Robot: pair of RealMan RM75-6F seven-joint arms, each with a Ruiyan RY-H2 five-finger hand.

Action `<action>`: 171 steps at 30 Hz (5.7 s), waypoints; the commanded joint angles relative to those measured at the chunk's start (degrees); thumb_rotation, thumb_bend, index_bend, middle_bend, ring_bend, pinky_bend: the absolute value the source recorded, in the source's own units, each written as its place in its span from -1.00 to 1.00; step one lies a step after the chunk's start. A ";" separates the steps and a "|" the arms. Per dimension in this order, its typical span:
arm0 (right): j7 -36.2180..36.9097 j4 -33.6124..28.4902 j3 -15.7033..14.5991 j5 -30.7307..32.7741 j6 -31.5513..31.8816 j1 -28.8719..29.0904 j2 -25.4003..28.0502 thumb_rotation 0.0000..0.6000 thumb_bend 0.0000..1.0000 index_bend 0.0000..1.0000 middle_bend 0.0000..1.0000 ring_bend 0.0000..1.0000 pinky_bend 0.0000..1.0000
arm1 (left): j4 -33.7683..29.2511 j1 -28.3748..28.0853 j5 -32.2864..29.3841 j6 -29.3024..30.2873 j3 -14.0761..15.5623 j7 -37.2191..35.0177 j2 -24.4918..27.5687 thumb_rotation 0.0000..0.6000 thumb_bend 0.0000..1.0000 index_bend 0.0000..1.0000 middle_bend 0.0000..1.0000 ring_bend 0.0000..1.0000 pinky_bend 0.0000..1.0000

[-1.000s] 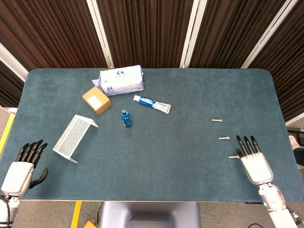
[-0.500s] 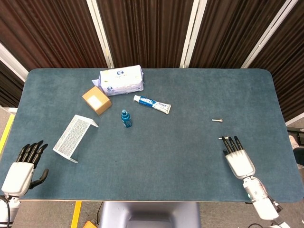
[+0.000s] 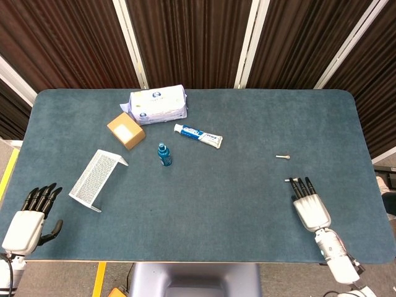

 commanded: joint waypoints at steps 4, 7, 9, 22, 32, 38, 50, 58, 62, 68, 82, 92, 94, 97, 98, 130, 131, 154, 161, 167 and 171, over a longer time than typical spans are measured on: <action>-0.25 1.50 0.31 1.41 -1.11 0.47 -0.82 1.00 -0.13 0.09 -1.00 -1.00 -1.00 | -0.08 -0.09 -0.25 -0.34 0.05 0.16 0.07 1.00 -0.13 -1.00 -1.00 -1.00 -0.93; 0.05 1.60 0.34 1.81 -1.34 0.64 -0.91 1.00 -0.13 0.10 -1.00 -1.00 -1.00 | -0.14 -0.11 -0.26 -0.33 0.04 0.13 0.13 1.00 -0.13 -1.00 -1.00 -1.00 -0.93; 0.36 1.55 0.31 1.85 -1.26 0.74 -0.93 1.00 -0.13 0.11 -1.00 -1.00 -1.00 | -0.11 -0.12 -0.19 -0.30 0.06 0.13 0.12 1.00 -0.13 -1.00 -1.00 -1.00 -0.93; 1.12 1.42 -0.10 2.05 -1.25 1.38 -1.29 1.00 -0.13 0.17 -1.00 -1.00 -1.00 | -0.19 -0.25 -0.43 -0.69 0.15 0.06 0.32 1.00 -0.13 -1.00 -1.00 -1.00 -0.93; 0.76 1.68 -0.01 2.50 -1.27 1.89 -1.82 1.00 -0.13 0.22 -1.00 -1.00 -1.00 | -0.17 -0.37 -0.31 -0.72 0.16 -0.02 0.32 1.00 -0.13 -1.00 -1.00 -1.00 -0.93; 0.11 1.84 0.06 3.34 -1.69 1.99 -1.99 1.00 -0.13 0.22 -1.00 -1.00 -1.00 | -0.10 -0.41 -0.49 -0.80 0.11 -0.03 0.31 1.00 -0.13 -1.00 -1.00 -1.00 -0.93; 0.00 1.61 -0.12 4.05 -2.10 2.23 -2.04 1.00 -0.09 0.28 -1.00 -1.00 -1.00 | -0.12 -0.44 -0.82 -0.85 -0.02 0.44 0.18 1.00 -0.09 -1.00 -1.00 -1.00 -0.93; 1.06 0.65 -0.03 3.80 -0.92 2.11 -1.41 1.00 -0.07 0.36 -1.00 -1.00 -0.98 | -0.13 -0.43 -0.73 -0.83 0.06 0.44 0.23 1.00 -0.09 -1.00 -1.00 -1.00 -0.93; 2.94 -0.78 0.25 3.74 -0.02 1.88 -0.42 1.00 -0.07 0.36 -0.99 -1.00 -0.97 | -0.16 -0.45 -0.74 -0.88 0.08 0.49 0.23 1.00 -0.09 -1.00 -1.00 -1.00 -0.93; 10.78 -3.38 1.31 5.43 -0.91 1.53 1.33 1.00 -0.07 0.38 -0.98 -1.00 -0.93 | -0.21 -0.37 -0.66 -0.75 0.16 0.67 0.19 1.00 -0.09 -1.00 -1.00 -1.00 -0.93; 22.02 -3.08 2.08 6.13 -0.60 0.77 2.42 1.00 -0.07 0.39 -0.95 -1.00 -0.85 | -0.36 -0.49 -0.81 -1.15 0.21 0.83 0.23 1.00 -0.09 -1.00 -1.00 -1.00 -0.93; 24.13 -1.53 1.83 6.20 0.44 -0.18 2.35 1.00 -0.07 0.37 -0.94 -1.00 -0.83 | -0.49 -0.59 -0.74 -1.36 0.33 0.88 0.35 1.00 -0.09 -1.00 -1.00 -1.00 -0.93; 24.82 -1.43 1.92 6.13 0.96 -0.43 2.54 1.00 -0.07 0.36 -0.94 -1.00 -0.83 | -0.57 -0.56 -0.70 -1.27 0.33 1.01 0.35 1.00 -0.09 -1.00 -1.00 -1.00 -0.93; 25.11 -1.18 2.00 5.91 1.92 -0.80 2.73 1.00 -0.07 0.36 -0.94 -1.00 -0.83 | -0.74 -0.42 -0.63 -1.02 0.37 1.28 0.46 1.00 -0.09 -1.00 -1.00 -1.00 -0.93; 25.45 -1.17 1.98 5.85 2.11 -0.94 2.83 1.00 -0.07 0.36 -0.94 -1.00 -0.83 | -0.77 -0.39 -0.66 -0.94 0.33 1.27 0.45 1.00 -0.09 -1.00 -1.00 -1.00 -0.93; 29.71 0.64 2.13 7.06 1.74 -2.67 3.32 1.00 -0.07 0.04 -0.94 -1.00 -0.83 | -0.91 -0.35 -0.70 -1.02 0.35 1.90 0.27 1.00 -0.09 -1.00 -1.00 -1.00 -0.93; 29.75 0.66 2.12 7.06 1.69 -2.70 3.35 1.00 -0.07 0.01 -0.94 -1.00 -0.83 | -0.90 -0.36 -0.71 -1.07 0.36 1.90 0.26 1.00 -0.09 -1.00 -1.00 -1.00 -0.93; 5.30 -8.03 7.74 6.18 -1.59 8.01 5.80 1.00 -0.07 0.03 -0.94 -1.00 -0.83 | -0.93 -0.61 -0.74 -1.73 0.55 1.35 0.43 1.00 -0.09 -1.00 -1.00 -1.00 -0.93; -6.54 -5.96 7.67 9.11 -6.05 12.31 1.75 1.00 -0.07 0.07 -0.94 -1.00 -0.83 | -0.67 -0.73 -0.96 -1.93 0.44 0.86 0.59 1.00 -0.09 -1.00 -1.00 -1.00 -0.93; -10.51 -2.21 5.67 9.98 -7.78 13.23 -0.86 1.00 -0.07 0.11 -0.94 -1.00 -0.83 | -0.42 -0.95 -1.20 -2.48 0.45 0.61 0.59 1.00 -0.09 -1.00 -1.00 -1.00 -0.93; -10.89 0.52 4.83 10.51 -8.41 13.32 -2.15 1.00 -0.07 0.12 -0.94 -1.00 -0.83 | -0.36 -1.05 -1.31 -2.74 0.46 0.59 0.53 1.00 -0.09 -1.00 -1.00 -1.00 -0.93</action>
